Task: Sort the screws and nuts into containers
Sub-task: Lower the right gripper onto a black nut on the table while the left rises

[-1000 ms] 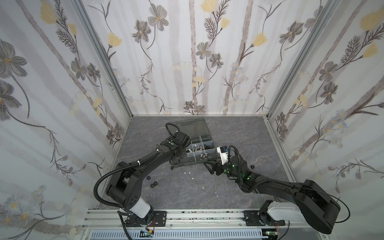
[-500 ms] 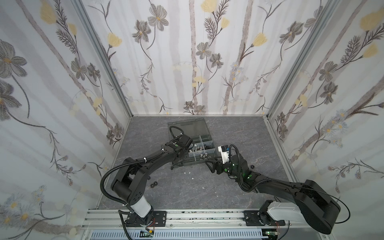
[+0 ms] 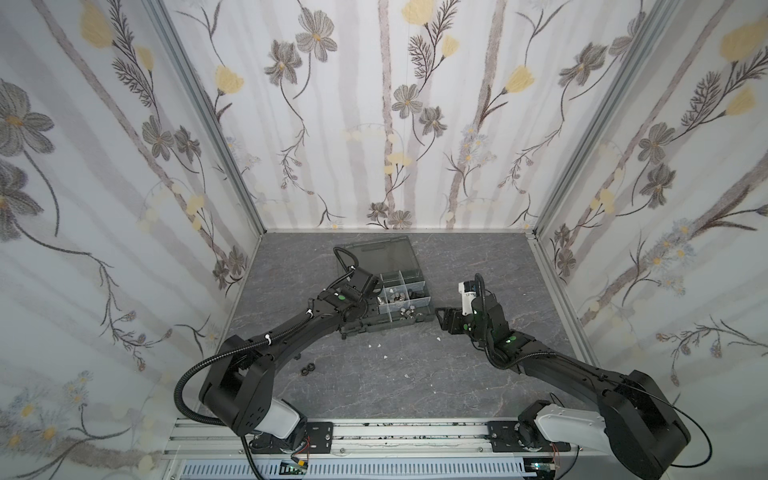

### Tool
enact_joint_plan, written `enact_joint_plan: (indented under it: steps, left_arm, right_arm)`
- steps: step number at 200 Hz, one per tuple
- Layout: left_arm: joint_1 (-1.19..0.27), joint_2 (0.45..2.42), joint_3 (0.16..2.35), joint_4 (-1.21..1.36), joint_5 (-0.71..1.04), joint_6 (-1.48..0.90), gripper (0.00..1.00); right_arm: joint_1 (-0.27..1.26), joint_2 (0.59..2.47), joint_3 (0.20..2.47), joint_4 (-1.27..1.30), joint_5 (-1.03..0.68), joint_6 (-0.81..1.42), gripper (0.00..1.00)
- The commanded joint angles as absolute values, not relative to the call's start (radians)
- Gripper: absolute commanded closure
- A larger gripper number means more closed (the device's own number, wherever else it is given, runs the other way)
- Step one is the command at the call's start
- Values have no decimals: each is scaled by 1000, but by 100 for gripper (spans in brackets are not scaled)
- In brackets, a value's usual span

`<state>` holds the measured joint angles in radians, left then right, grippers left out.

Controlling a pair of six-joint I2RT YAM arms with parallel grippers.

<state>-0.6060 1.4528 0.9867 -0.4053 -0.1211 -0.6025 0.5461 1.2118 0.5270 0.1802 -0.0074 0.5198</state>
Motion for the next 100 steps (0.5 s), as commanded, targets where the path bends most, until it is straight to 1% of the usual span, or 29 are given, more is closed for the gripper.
enact_joint_plan:
  steps: [1,16,31,61,75,100]
  left_arm:
    - [-605,1402,936,-302,-97,-586,42]
    - [-606,1361,897,-266,-92,-585,41]
    - [-606,1326,864,-240,-81,-581,41]
    - [-607,1263,813,-208,-65,-567,38]
    - [-606,1218,786,-190,-50,-561,36]
    - [-607,1189,769,-181,-30,-545,35]
  right_arm:
    - [499,1207,540,36,29,534,28]
    - [451,1197,535,-7,66,527,28]
    - [391,1188,522,-37,67,525,28]
    - [232,1164,485,-66,11,515,28]
    - [170,1150,477,-78,16,501,27]
    - [109,1156,474,-91,34,495,27]
